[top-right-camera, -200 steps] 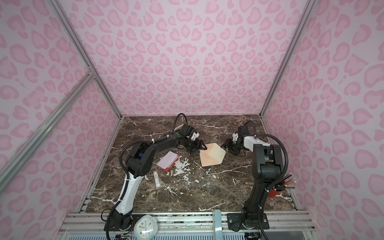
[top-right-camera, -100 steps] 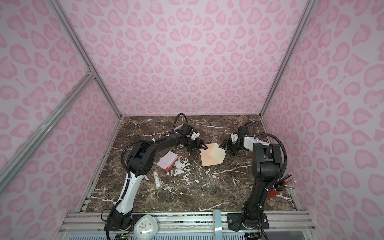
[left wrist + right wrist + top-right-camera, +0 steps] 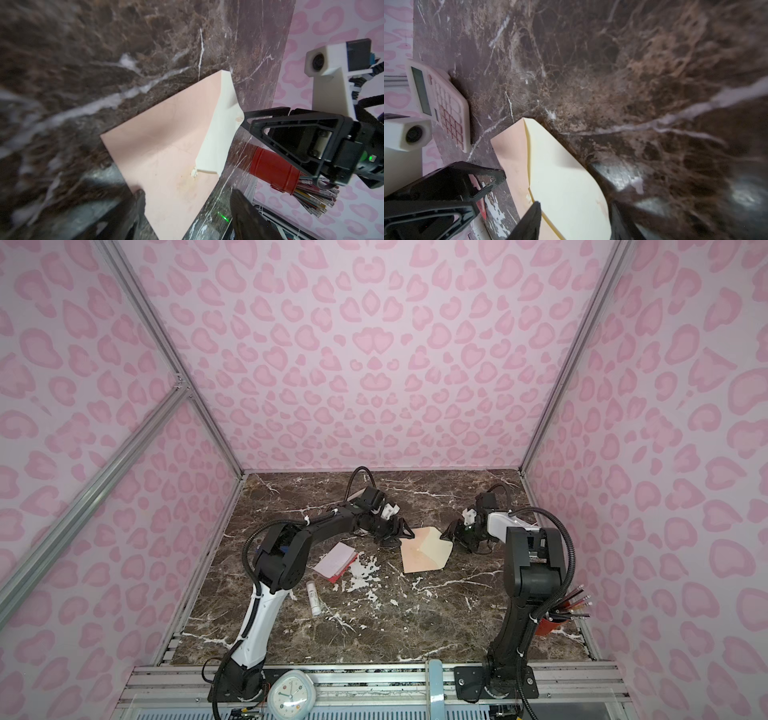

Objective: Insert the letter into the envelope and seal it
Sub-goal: 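Grasp the edge of the peach envelope with the right gripper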

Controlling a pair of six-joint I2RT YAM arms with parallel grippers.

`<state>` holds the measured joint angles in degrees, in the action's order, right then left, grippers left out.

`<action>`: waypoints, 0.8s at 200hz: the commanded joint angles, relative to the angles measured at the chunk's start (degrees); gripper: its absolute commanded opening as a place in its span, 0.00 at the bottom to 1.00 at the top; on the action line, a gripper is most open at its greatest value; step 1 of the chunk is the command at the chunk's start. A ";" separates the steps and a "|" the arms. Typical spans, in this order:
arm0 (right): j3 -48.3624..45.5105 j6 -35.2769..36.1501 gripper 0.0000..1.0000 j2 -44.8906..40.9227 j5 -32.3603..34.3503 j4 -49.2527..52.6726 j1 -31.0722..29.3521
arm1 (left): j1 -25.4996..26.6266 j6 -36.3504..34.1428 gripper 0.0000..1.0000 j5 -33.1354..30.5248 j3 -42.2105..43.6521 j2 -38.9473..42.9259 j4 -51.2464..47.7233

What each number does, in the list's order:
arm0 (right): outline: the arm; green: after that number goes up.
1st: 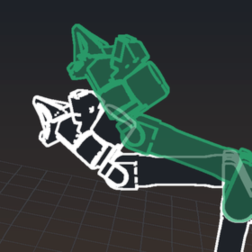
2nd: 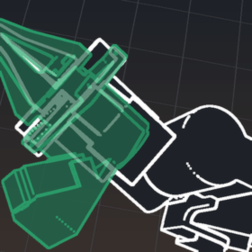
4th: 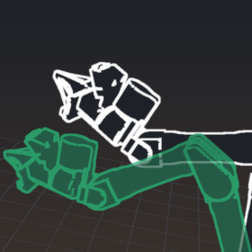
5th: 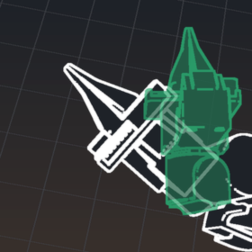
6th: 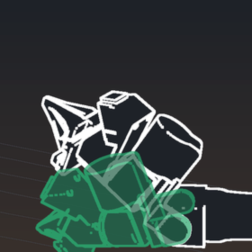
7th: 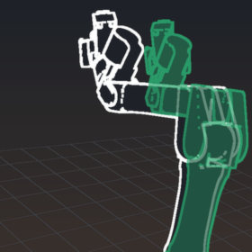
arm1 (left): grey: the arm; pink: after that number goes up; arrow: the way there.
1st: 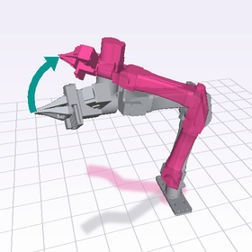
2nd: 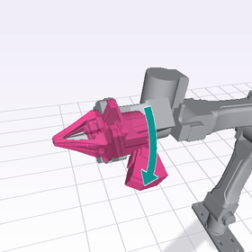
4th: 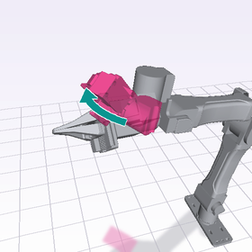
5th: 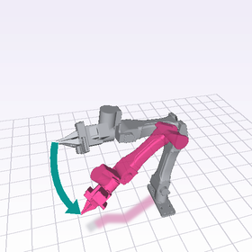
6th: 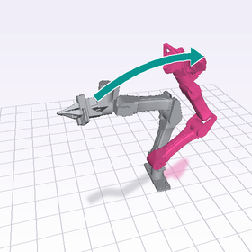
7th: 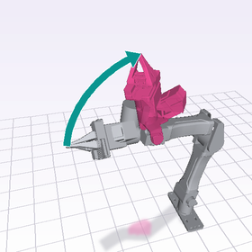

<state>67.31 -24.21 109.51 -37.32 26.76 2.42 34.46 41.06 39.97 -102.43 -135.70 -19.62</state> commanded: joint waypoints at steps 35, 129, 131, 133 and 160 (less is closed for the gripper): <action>0.35 1.93 0.36 0.77 3.88 2.59 0.04 | -0.18 -0.48 0.68 -4.68 0.22 -1.06 -4.58; 2.51 4.35 0.04 0.35 3.67 6.31 -0.85 | -0.35 -0.72 0.68 -4.46 0.22 0.21 -4.73; 2.55 4.35 0.04 0.35 3.79 6.40 -0.95 | -0.36 -0.72 0.68 -4.46 0.22 0.25 -4.75; 2.65 4.39 0.04 0.35 3.89 6.44 -0.99 | -0.36 -0.72 0.68 -4.46 0.26 0.30 -4.73; 2.87 4.67 0.03 0.38 5.27 7.54 -1.17 | -0.53 -1.07 0.68 -4.59 0.16 1.03 -5.24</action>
<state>69.97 -20.43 109.84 -33.82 31.90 1.43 34.22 40.88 39.38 -102.43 -135.28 -20.12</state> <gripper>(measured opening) 0.049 0.680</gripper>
